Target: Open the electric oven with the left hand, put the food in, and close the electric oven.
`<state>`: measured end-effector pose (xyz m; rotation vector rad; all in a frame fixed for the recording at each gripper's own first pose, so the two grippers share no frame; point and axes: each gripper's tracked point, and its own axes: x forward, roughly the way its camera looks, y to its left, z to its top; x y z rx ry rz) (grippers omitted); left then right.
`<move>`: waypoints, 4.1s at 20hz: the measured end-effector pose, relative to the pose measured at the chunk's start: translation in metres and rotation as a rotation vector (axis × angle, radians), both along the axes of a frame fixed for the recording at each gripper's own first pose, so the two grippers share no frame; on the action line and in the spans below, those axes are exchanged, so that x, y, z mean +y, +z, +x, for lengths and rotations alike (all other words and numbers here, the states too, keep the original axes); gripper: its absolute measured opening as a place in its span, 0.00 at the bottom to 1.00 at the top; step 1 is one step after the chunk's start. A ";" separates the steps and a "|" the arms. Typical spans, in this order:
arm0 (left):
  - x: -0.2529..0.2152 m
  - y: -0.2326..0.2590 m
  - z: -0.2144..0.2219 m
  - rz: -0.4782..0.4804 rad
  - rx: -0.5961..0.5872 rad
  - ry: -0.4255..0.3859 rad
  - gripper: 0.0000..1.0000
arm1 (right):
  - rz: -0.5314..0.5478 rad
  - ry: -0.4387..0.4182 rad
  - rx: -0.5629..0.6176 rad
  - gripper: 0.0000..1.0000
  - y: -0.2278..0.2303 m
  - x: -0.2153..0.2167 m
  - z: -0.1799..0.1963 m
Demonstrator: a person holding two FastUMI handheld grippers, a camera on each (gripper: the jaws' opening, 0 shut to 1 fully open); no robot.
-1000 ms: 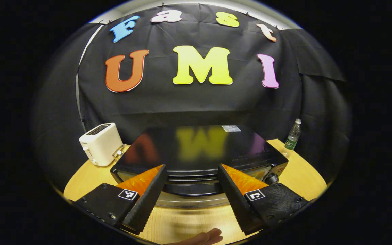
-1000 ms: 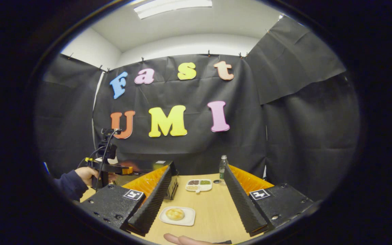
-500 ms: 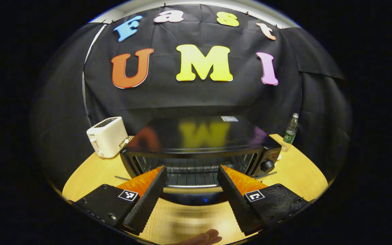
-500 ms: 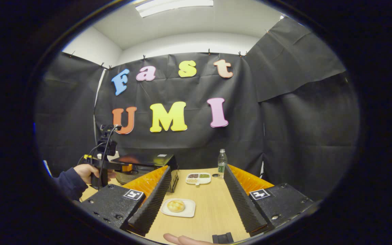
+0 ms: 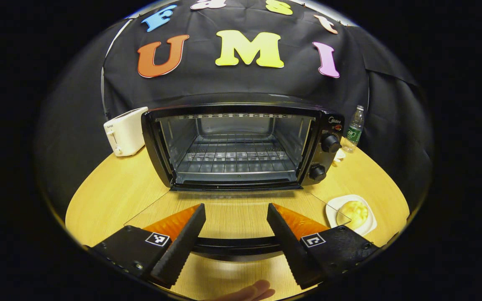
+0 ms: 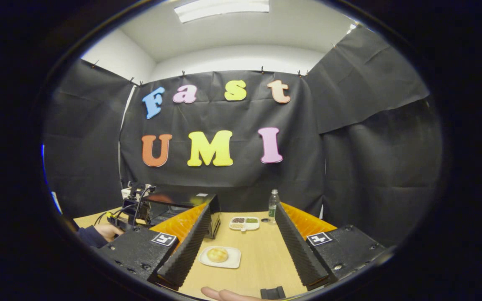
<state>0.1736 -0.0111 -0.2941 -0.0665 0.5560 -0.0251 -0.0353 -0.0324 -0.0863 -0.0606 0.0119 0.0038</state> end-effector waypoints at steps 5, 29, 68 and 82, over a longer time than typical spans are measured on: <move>-0.003 -0.028 -0.017 -0.015 0.107 -0.005 0.99 | -0.010 0.009 0.022 0.97 -0.011 0.008 0.006; 0.012 0.012 -0.051 -0.004 -0.239 0.001 0.95 | 0.025 0.012 0.391 0.98 -0.199 0.042 0.116; 0.052 0.174 -0.265 0.060 -0.496 0.086 0.94 | 0.210 0.003 0.601 0.77 -0.307 0.069 0.171; 0.058 0.164 -0.261 0.037 -0.477 0.094 0.94 | 0.469 0.186 0.453 0.76 -0.230 0.170 0.145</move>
